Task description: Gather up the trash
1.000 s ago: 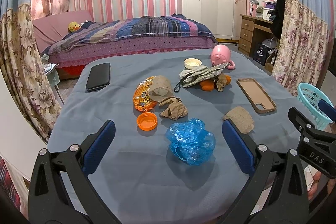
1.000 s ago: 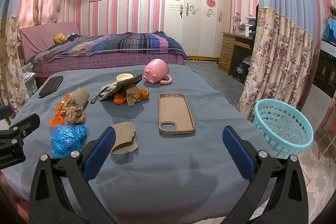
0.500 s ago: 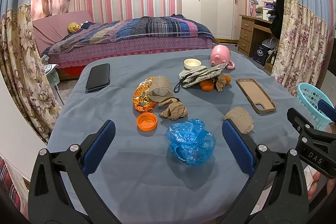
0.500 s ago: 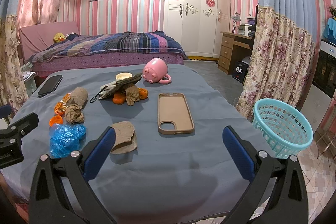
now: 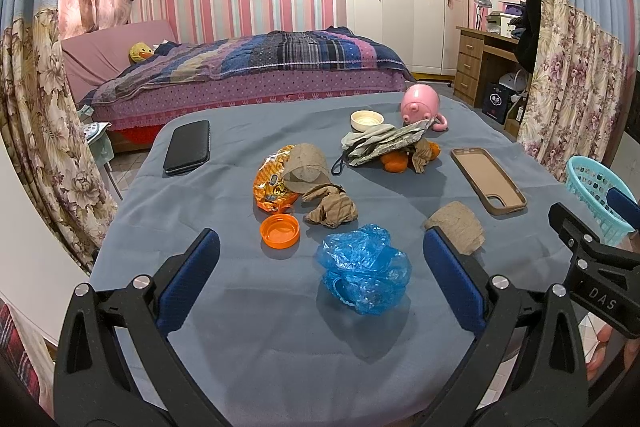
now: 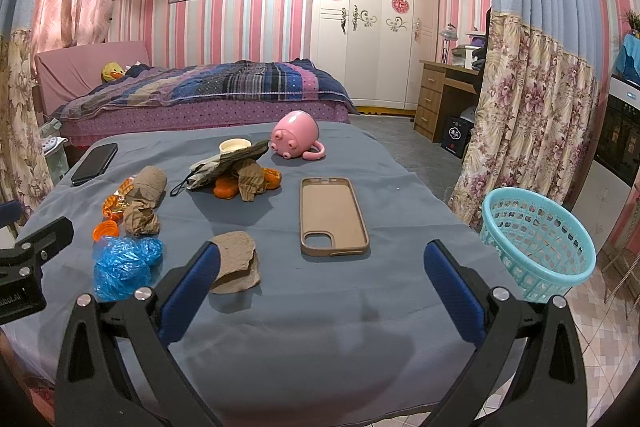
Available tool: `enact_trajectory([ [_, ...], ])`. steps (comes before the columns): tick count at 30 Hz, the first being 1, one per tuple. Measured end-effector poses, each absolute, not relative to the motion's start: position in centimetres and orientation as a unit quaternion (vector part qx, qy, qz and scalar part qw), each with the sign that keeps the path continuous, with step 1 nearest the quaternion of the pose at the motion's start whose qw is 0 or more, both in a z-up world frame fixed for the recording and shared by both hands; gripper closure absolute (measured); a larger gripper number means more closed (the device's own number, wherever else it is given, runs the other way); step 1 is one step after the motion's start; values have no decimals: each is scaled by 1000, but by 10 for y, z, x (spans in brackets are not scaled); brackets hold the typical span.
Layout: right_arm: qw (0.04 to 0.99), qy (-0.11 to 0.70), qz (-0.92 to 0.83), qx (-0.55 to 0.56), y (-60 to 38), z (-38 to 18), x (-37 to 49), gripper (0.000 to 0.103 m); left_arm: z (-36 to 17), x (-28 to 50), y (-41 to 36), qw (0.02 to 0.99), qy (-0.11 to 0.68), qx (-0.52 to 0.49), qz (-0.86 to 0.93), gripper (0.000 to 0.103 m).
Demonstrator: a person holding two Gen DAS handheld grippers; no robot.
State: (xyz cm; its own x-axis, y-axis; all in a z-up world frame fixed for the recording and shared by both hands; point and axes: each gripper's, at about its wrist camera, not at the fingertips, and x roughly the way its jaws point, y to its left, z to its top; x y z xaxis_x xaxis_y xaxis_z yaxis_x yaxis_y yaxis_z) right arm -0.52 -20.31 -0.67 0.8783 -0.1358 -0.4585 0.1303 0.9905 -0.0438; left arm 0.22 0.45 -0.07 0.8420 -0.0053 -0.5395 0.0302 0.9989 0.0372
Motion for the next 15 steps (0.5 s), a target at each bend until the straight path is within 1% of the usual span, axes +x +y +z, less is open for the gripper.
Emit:
enact_trajectory([
  [15,969,237,-72,-3,-208,-8,-5,4,-1,1,5,959,282,22,-10,5],
])
